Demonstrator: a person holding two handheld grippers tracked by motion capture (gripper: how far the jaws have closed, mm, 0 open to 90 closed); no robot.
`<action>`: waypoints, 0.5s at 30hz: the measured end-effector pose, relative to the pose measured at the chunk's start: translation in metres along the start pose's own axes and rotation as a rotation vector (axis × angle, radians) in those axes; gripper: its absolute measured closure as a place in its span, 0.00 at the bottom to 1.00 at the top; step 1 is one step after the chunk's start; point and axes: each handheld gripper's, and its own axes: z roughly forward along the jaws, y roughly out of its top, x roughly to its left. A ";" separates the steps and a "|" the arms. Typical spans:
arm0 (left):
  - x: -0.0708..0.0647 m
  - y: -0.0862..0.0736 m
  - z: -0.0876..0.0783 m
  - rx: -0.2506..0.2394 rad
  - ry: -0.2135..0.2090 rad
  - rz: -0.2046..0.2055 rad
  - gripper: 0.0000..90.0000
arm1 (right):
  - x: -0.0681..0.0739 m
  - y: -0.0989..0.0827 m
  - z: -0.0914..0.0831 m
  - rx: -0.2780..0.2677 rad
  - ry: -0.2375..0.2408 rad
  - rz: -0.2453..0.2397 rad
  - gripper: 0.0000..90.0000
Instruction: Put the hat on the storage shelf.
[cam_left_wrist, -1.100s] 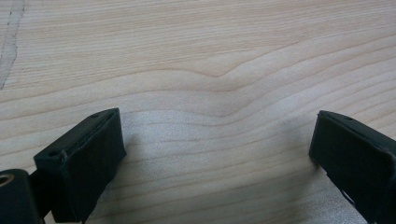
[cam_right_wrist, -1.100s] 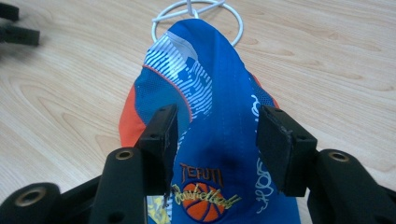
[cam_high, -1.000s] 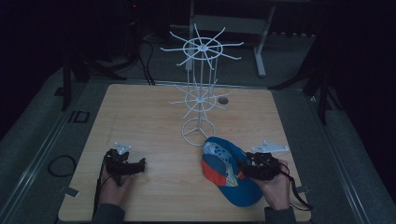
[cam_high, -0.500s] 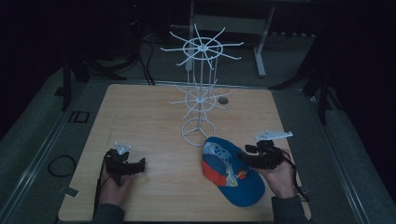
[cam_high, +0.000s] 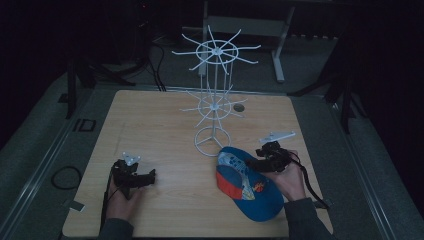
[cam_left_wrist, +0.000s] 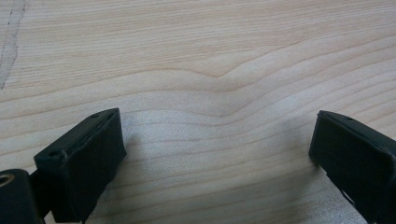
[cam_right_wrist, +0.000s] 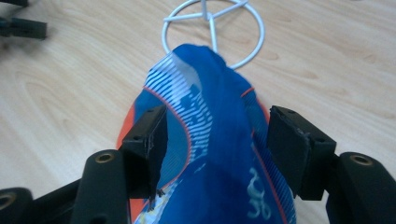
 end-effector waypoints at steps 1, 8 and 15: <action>0.000 0.000 0.000 0.000 0.000 0.000 0.04 | -0.001 0.001 0.002 -0.004 -0.006 -0.005 0.43; 0.000 0.000 0.000 -0.003 0.002 -0.004 0.04 | -0.003 0.006 0.018 0.019 -0.006 -0.028 0.43; 0.000 0.000 0.000 -0.002 0.002 -0.002 0.04 | -0.006 0.012 0.027 0.047 0.009 -0.029 0.41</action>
